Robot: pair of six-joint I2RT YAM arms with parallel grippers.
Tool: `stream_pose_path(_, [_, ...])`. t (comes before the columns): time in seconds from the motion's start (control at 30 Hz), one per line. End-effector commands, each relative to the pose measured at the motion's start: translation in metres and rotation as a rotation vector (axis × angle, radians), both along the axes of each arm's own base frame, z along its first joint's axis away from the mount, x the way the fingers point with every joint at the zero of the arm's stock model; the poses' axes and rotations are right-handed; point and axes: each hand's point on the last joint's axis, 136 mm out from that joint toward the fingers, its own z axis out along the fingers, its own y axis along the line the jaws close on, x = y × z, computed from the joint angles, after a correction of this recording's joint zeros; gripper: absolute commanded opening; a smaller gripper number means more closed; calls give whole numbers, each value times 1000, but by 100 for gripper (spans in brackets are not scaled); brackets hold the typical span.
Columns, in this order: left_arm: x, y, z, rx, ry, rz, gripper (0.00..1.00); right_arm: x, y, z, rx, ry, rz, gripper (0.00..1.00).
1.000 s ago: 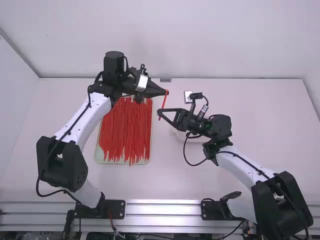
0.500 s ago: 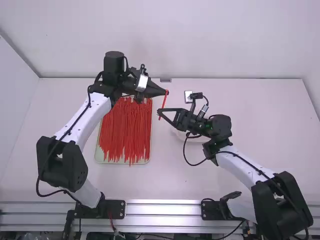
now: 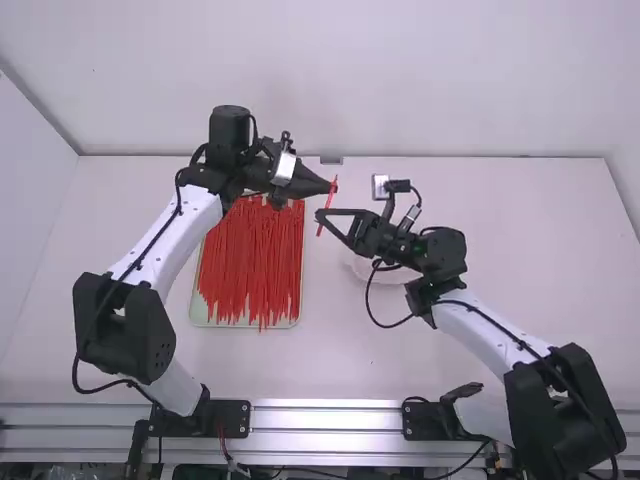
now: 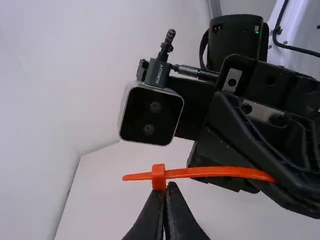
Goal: Fasten the cable tie
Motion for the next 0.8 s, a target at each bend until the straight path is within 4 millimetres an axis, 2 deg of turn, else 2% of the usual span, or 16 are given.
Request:
stream_pose_path(0.0, [-5,0,4,-24,-19,-40,2,8,-6,16,24,-29,-30,0])
stream_pose_path(0.6, [-9,-3,1,-21,-3,-51,1,23,-24,15,20,-28,-87,0])
stream_pose_path(0.77, [-15,-11,1,-21,-1,-76,1,27,-30,15,21,-28,-109,0])
